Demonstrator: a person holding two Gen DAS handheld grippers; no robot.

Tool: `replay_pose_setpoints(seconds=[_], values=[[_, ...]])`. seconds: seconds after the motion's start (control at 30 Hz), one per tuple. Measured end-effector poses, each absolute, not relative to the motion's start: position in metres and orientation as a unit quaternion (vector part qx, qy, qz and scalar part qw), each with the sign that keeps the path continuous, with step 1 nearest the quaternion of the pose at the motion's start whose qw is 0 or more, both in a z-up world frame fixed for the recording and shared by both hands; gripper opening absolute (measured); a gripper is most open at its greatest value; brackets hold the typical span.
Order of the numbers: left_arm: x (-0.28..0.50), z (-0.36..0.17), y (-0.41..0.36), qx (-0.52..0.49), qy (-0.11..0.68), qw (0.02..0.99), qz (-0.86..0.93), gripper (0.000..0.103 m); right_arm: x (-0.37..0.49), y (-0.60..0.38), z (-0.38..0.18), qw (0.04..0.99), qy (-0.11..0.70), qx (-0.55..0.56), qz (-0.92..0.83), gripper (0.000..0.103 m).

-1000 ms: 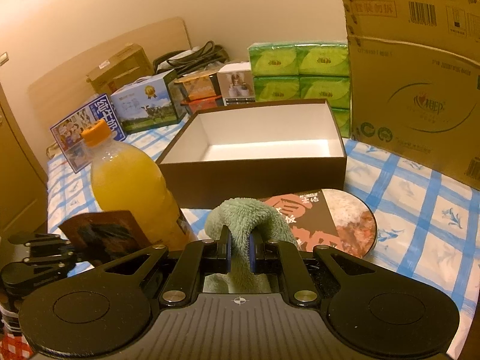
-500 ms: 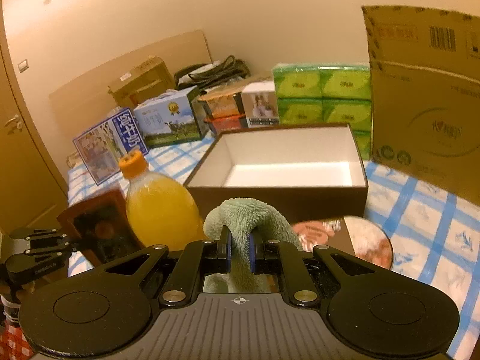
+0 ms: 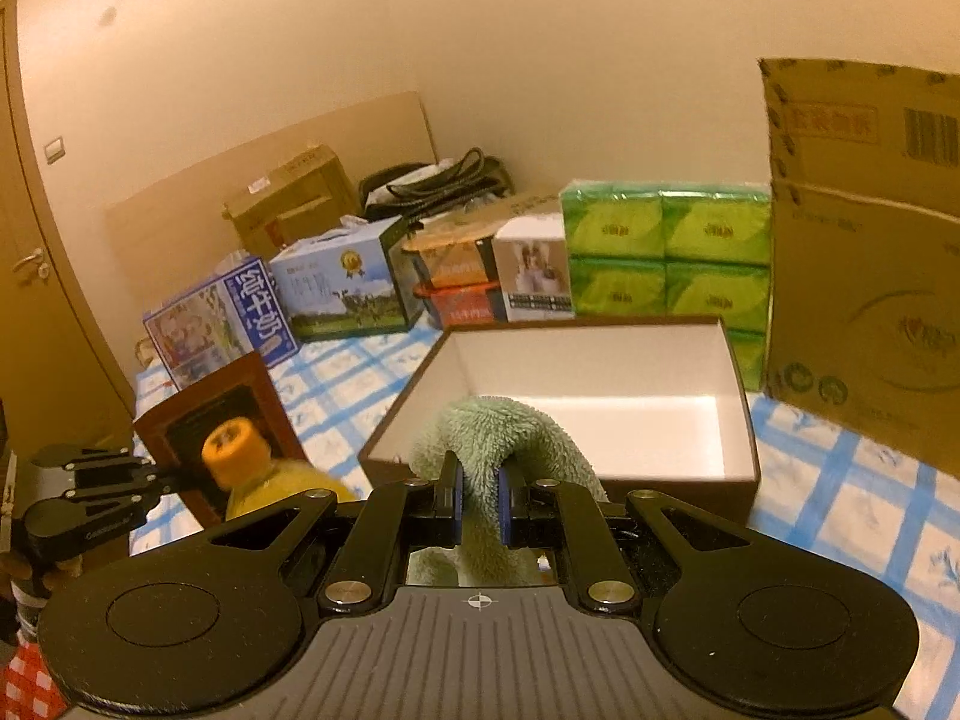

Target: Organize soft objects

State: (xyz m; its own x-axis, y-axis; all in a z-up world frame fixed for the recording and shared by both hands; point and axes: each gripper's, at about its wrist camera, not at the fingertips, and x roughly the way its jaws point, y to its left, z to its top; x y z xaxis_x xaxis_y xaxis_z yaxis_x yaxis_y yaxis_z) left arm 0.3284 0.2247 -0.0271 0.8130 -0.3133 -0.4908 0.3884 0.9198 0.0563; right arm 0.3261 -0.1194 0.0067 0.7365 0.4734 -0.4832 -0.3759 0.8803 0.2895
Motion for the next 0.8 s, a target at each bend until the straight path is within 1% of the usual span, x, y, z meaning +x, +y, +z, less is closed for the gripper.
replay_pose_setpoints(seconds=[0.27, 0.53, 0.8], values=[[0.382, -0.013, 0.210, 0.068, 0.223, 0.949, -0.211, 0.001, 0.373, -0.110, 0.015, 0.930, 0.267, 0.084, 0.239, 0.011], [0.440, 0.000, 0.174, 0.074, 0.203, 0.946, -0.242, 0.001, 0.431, -0.108, 0.020, 0.938, 0.247, 0.093, 0.223, 0.011], [0.500, -0.012, 0.146, 0.069, 0.228, 0.938, -0.253, 0.001, 0.494, -0.105, 0.000, 0.940, 0.268, 0.096, 0.191, 0.011]])
